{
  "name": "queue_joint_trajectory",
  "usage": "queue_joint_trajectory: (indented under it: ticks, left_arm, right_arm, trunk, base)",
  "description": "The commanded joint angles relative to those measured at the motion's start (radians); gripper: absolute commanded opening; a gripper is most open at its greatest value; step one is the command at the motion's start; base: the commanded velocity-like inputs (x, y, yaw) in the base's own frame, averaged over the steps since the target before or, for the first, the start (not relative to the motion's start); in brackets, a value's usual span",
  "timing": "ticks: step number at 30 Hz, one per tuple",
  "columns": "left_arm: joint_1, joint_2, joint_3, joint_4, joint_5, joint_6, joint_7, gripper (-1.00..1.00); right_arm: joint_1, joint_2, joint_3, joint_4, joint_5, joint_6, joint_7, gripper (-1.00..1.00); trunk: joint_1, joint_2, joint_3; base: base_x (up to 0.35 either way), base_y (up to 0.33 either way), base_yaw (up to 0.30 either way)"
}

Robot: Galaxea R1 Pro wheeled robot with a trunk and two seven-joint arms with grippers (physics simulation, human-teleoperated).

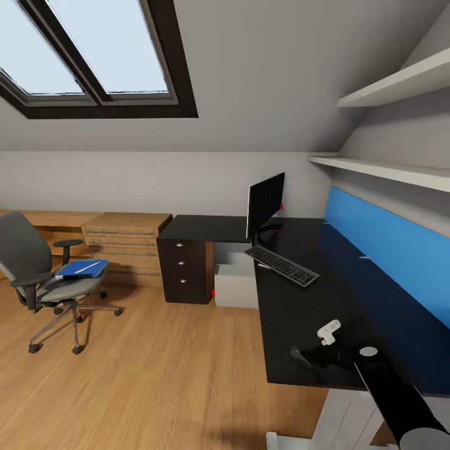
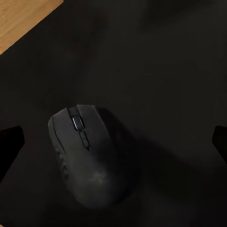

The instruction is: In the bedroom, organize the workspace by keeping the computer under the desk, ensuring the monitor is on the desk, placing the keyboard on the desk next to the monitor, placing the mouse on the desk next to the keyboard, moving the folder from the swivel chair onto the desk next to the mouse, stacking the notebook on top of the folder with the pen on top of the notebook, and positioning the swivel chair next to the desk.

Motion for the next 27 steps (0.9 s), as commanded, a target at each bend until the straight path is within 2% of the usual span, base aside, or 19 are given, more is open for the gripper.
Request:
queue_joint_trajectory:
  ticks: [1,27]
  left_arm:
    - [-0.001,0.000,0.002,0.000,0.007,-0.004,-0.002,1.00]
    - [-0.001,-0.002,0.002,0.000,0.007,-0.004,0.001,1.00]
  right_arm:
    - [-0.001,0.001,-0.002,-0.002,0.007,0.003,0.008,1.00]
    - [-0.001,0.011,0.003,0.013,0.012,0.006,0.006,1.00]
  trunk:
    - [0.004,-0.008,-0.004]
    - [0.104,-0.190,-0.086]
  base:
    - [0.000,0.000,0.000]
    - [0.000,0.000,0.000]
